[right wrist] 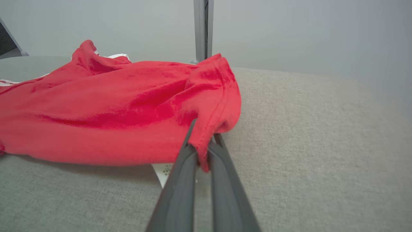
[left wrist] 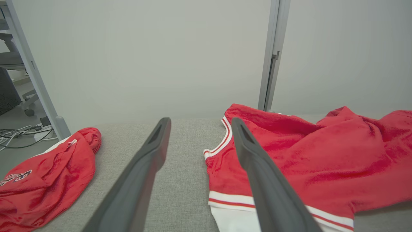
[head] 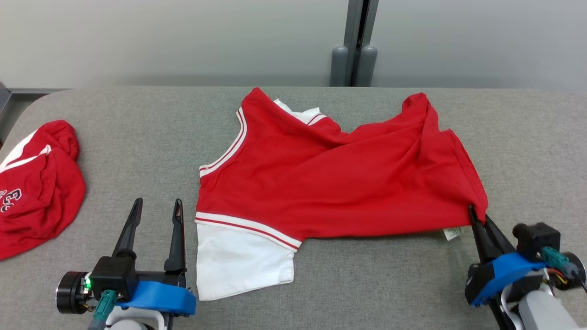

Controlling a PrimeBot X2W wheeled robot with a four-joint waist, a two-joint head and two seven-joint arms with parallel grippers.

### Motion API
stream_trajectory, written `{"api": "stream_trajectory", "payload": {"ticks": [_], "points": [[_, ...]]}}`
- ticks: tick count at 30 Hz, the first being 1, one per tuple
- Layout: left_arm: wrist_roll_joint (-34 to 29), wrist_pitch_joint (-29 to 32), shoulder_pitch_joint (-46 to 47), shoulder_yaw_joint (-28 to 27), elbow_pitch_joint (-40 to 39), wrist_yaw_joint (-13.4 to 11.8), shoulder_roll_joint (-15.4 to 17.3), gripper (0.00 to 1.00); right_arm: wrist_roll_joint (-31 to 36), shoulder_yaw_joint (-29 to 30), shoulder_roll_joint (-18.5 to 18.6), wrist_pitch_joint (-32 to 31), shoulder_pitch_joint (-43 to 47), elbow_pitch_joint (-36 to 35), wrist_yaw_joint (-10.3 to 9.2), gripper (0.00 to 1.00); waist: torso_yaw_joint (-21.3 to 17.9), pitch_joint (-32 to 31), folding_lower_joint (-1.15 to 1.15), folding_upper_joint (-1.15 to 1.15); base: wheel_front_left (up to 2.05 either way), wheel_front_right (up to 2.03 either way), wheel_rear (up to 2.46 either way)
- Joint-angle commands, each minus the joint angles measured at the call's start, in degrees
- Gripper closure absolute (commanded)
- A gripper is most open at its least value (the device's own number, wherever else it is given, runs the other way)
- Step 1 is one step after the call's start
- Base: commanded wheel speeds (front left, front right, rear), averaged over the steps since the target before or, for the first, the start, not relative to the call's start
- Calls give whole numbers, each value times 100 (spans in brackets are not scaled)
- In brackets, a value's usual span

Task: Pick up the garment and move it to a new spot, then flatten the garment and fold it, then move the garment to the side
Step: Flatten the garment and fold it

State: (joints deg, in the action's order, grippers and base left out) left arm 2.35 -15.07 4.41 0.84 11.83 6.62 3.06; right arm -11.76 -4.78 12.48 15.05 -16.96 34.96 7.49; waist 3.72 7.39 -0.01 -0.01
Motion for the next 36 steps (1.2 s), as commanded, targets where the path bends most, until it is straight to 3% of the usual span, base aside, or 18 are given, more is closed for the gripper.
{"api": "stream_trajectory", "payload": {"ticks": [1, 6, 7, 8, 12, 18, 28, 36], "points": [[-35, -15, -44, -9, 5, 28, 16, 0, -24, 33, -6, 18, 119, -45, 1, 100, -58, -63, 1, 1, 0, 0, 0], [-31, -15, -137, -28, -14, 42, 30, 0, -7, 293, 10, 18, 811, -351, 1, 100, -110, -151, 1, 1, 0, 0, 0], [-30, -15, -157, -37, -27, 43, 31, 0, -6, 308, -4, 19, 872, -374, 1, 65, -129, -149, 1, 1, 0, 0, 0], [-31, -15, -180, -46, -30, 45, 36, 0, -10, 314, -22, 18, 916, -388, 1, 0, -149, -158, 1, 1, 0, 0, 0], [-42, -15, -263, -51, -4, 46, 50, 0, 98, 637, -80, 18, 927, -492, 1, 0, -203, -230, 1, 1, 0, 0, 0], [-48, -15, -315, -73, -44, 52, 71, 0, 223, 1226, -405, 18, 978, -1330, 1, 0, -253, -333, 1, 1, 0, 0, 0], [-106, -15, -416, -171, -107, -17, 114, 0, 641, 966, -810, 18, 1584, -3213, 1, 0, -302, -382, 1, 1, 0, 0, 0], [-137, -15, -519, -252, -167, -94, 113, 0, 730, 914, -931, 18, 2005, -3340, 1, 0, -305, -407, 1, 1, 0, 0, 0]]}}
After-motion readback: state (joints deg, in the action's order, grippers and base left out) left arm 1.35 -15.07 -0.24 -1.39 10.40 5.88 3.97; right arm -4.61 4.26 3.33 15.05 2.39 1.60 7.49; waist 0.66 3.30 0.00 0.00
